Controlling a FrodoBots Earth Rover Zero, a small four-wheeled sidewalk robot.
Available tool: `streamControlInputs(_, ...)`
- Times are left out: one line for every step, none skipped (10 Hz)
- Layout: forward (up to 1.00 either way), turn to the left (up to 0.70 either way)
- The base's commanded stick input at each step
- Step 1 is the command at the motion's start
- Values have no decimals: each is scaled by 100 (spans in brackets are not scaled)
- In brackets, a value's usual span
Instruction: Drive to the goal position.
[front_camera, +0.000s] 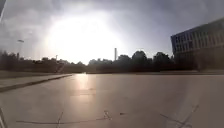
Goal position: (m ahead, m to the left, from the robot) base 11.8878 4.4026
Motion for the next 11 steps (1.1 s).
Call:
streamControlInputs(70, 2)
streamControlInputs(70, 35)
streamControlInputs(70, 35)
streamControlInputs(70, 35)
streamControlInputs(70, 35)
streamControlInputs(70, 14)
streamControlInputs(70, 0)
streamControlInputs(70, 0)
streamControlInputs(70, 0)
streamControlInputs(70, 0)
streamControlInputs(70, 0)
